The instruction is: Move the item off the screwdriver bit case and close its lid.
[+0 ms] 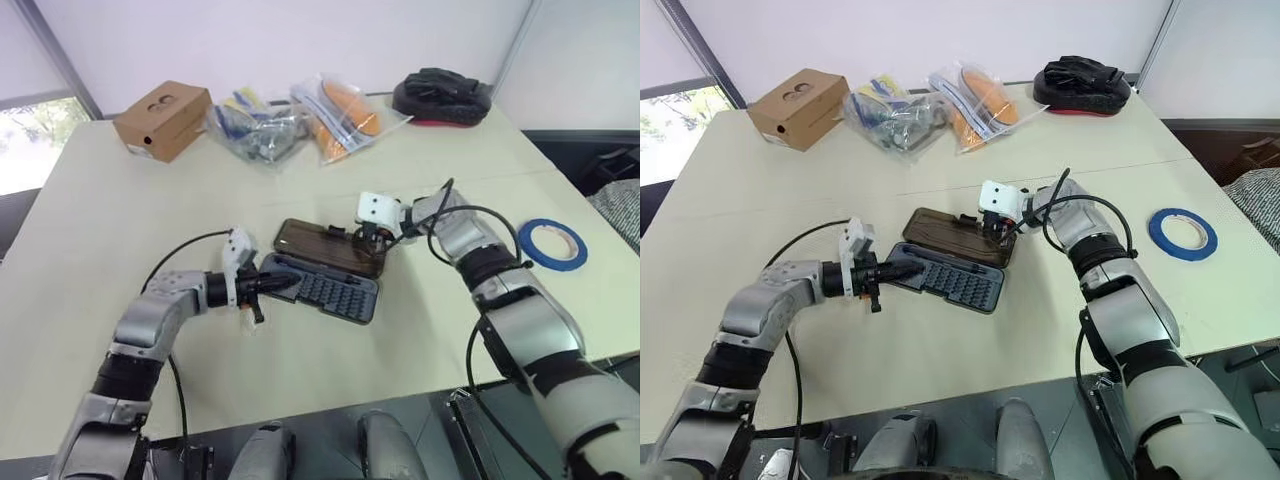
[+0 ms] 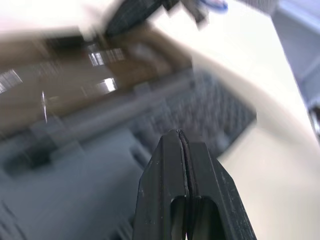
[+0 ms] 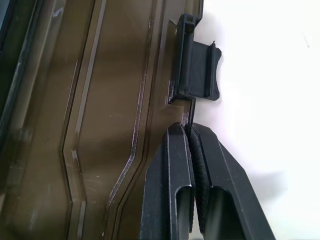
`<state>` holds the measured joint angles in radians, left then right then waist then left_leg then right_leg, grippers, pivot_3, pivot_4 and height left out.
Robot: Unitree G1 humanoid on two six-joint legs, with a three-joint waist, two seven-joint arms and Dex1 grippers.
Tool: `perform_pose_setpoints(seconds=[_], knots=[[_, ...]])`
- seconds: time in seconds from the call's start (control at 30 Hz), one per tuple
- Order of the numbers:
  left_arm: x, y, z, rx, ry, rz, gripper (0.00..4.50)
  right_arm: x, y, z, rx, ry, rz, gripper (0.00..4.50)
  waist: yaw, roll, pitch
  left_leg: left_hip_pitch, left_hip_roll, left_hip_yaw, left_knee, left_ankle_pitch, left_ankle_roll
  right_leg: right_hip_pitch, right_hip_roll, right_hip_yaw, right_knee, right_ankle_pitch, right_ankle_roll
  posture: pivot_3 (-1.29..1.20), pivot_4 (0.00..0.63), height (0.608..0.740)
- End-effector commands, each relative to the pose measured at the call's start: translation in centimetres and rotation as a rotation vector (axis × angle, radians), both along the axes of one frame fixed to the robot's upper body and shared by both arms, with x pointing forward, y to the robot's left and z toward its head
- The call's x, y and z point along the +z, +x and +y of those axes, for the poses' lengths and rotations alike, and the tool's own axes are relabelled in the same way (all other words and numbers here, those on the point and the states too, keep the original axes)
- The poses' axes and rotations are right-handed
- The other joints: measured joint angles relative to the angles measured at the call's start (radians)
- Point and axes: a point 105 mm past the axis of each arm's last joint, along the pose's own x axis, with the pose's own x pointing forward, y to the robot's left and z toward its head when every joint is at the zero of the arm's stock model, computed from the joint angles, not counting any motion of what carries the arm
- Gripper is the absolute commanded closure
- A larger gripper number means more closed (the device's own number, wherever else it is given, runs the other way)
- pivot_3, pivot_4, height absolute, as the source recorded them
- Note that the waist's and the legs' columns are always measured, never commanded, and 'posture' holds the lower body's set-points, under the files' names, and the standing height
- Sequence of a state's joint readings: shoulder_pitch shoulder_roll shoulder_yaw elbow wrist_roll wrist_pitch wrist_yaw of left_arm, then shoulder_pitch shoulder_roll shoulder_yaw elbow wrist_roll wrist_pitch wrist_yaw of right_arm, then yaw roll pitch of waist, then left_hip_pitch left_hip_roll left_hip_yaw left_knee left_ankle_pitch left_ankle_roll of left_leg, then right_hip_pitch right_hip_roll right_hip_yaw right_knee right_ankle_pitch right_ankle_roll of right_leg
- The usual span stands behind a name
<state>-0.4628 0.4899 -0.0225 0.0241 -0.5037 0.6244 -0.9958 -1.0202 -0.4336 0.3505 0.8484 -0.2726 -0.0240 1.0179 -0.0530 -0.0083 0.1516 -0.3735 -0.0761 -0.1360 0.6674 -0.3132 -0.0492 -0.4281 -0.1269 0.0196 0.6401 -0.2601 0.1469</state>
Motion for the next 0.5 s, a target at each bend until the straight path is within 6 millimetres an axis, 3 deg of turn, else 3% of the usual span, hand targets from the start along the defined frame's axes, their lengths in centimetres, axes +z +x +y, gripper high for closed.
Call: perform_pose_setpoints(seconds=[0.03,0.23,0.37,0.5], knots=[[3.7,1.3,0.6,0.046,-0.097,-0.056,4.50,1.9,-0.6,0.5,0.054,-0.017,-0.128,4.45,0.003,0.000,0.000,0.000,0.000,0.000,0.000,0.000,0.000,-0.001,0.000,0.000,0.000,0.000,0.000,0.00,0.150,0.740],[7.6,3.6,1.8,0.131,-0.201,-0.095,4.50,2.8,-2.5,1.2,0.106,-0.024,-0.244,4.45,0.008,0.000,0.000,-0.001,-0.001,0.000,-0.002,0.000,0.000,-0.002,-0.001,0.000,0.000,0.000,0.000,0.00,0.150,0.740],[8.8,5.1,3.2,0.206,-0.239,-0.105,4.50,3.4,-3.3,1.8,0.115,-0.007,-0.288,4.45,0.008,0.000,0.000,-0.001,-0.001,0.001,-0.001,0.000,0.000,-0.002,-0.001,0.000,0.000,0.000,0.000,0.00,0.150,0.740],[9.4,7.4,6.1,0.357,-0.294,-0.101,4.50,4.2,-3.7,2.5,0.126,0.001,-0.360,4.45,0.007,0.000,0.000,-0.001,-0.001,0.001,-0.001,0.000,0.000,-0.002,0.000,-0.001,0.000,0.000,0.000,0.00,0.150,0.740]])
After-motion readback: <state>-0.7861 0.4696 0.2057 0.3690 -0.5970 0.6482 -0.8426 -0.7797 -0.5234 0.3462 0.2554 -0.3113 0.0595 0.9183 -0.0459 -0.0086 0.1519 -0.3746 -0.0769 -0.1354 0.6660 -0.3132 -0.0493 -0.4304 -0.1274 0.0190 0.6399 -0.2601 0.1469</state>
